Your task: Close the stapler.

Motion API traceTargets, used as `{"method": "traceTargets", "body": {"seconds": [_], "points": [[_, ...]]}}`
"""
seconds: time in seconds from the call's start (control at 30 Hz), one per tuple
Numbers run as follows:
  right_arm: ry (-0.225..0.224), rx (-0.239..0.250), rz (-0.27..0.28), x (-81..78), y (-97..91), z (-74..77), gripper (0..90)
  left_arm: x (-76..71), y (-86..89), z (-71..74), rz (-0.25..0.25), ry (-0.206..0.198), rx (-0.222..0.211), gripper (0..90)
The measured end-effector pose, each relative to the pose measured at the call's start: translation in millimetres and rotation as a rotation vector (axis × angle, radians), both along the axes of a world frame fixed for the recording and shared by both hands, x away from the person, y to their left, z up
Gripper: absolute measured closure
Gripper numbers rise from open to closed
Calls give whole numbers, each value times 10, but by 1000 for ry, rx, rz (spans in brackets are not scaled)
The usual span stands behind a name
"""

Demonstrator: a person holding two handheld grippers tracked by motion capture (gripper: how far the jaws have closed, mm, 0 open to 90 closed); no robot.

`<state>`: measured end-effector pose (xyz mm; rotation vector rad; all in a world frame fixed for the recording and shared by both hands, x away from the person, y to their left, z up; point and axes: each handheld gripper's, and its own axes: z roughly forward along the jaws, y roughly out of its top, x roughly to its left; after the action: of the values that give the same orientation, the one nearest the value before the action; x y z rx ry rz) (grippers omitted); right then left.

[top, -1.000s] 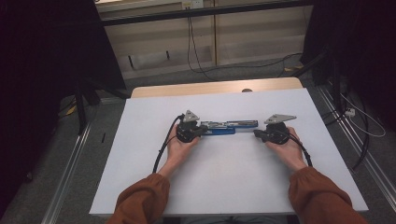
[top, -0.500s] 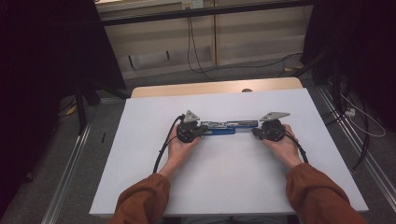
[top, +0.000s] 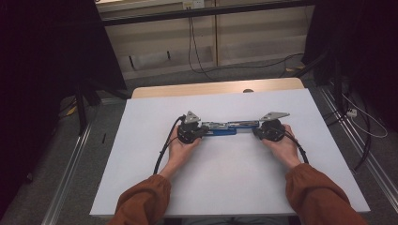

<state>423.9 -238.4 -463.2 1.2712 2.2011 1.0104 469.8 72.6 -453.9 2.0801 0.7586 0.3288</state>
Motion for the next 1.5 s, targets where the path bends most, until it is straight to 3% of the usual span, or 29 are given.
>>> {"method": "traceTargets", "body": {"seconds": [0.2, 0.53, 1.5], "points": [[-3, -4, -3, 3, 8, 1, 900, -17, -22, -1, 1, -11, 3, 900], [-12, -11, -2, 7, 8, 1, 900, -14, -14, 1, 1, 5, 0, 900], [-38, 34, -16, 13, -19, 23, 900, -17, -19, -3, 1, -2, -2, 900]]}}
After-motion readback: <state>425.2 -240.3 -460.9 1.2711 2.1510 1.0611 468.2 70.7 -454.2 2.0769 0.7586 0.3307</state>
